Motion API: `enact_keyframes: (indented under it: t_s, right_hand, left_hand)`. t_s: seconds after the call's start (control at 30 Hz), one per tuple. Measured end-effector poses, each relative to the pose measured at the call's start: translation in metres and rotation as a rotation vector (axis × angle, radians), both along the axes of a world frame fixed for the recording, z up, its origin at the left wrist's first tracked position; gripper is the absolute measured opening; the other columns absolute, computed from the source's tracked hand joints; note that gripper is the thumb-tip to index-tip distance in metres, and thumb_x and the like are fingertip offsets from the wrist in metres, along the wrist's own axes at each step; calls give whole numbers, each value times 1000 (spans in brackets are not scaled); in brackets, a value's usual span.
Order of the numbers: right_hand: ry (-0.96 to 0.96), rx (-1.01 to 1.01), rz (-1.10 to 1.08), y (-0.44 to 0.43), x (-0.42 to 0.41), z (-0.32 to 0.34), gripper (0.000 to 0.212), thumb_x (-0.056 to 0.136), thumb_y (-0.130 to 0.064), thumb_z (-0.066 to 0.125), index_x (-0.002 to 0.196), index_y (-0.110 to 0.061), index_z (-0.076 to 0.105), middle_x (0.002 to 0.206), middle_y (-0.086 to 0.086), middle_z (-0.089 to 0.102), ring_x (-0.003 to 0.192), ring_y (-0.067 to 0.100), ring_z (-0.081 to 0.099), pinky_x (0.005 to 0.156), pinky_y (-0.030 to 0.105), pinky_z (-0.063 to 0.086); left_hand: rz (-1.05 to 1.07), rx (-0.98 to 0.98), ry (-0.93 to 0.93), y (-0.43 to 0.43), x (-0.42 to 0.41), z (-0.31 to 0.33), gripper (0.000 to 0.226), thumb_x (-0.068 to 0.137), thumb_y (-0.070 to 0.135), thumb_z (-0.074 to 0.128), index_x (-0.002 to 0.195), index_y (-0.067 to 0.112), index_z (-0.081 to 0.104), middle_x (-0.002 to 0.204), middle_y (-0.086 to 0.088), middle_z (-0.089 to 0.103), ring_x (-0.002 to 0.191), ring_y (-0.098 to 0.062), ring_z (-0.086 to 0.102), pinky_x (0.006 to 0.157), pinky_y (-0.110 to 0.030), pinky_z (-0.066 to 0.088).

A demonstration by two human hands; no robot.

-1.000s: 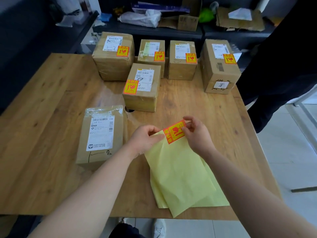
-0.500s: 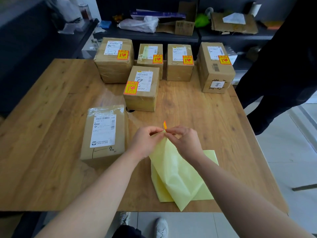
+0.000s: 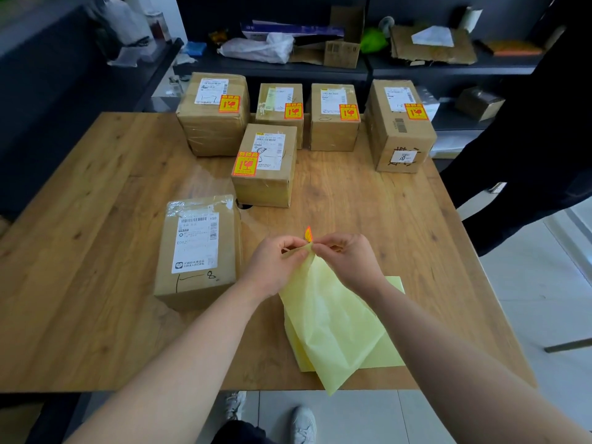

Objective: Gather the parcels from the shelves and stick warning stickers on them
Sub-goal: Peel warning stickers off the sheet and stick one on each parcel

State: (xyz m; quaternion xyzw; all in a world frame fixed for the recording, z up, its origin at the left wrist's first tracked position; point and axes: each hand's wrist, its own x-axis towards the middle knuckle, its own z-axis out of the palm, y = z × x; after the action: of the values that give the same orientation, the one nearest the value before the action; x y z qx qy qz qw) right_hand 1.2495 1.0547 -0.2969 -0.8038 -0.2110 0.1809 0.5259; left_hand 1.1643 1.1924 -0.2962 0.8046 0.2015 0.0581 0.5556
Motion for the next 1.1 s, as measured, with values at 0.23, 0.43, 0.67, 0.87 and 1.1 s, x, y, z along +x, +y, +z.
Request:
enact_keyframes:
  t_s: [0.23,0.43,0.67,0.87,1.1]
  right_hand:
    - [32,-101,-65,-1,1,-2,16,86,-17,58,74,-15,70,73,0,72,66,29,61,53,28,44]
    - [41,-215,-156,-13,12,-2,16,86,-14,55,72,-14,64,67,3,64,50,12,47,47,25,36]
    - [68,-242,-268,-32,24,2,14,86,-12,54,78,-9,66,68,2,64,49,10,47,41,16,33]
    - [86,-228,-321,-44,28,11,15,83,-14,55,80,-5,66,70,8,64,47,11,39,46,24,31]
    - [196,-125,-322,-34,18,24,18,81,-13,59,78,3,65,66,6,59,54,16,44,45,21,33]
  left_hand:
    - [71,67,96,4,1,-6,9,91,18,59,91,18,69,90,4,69,86,-16,63,75,-33,50]
    - [125,224,110,12,-3,-8,12,93,9,53,99,19,52,90,4,56,88,-15,54,66,-22,39]
    - [74,356,300,19,2,-22,25,94,1,45,107,15,61,123,-4,57,111,-20,53,81,-24,38]
    - [-55,488,465,16,3,-27,39,93,-4,43,128,10,50,134,-10,43,99,-20,49,79,-27,41]
    - [-75,713,168,-9,7,-16,51,84,36,67,127,21,47,140,-3,35,130,-25,35,107,-40,34]
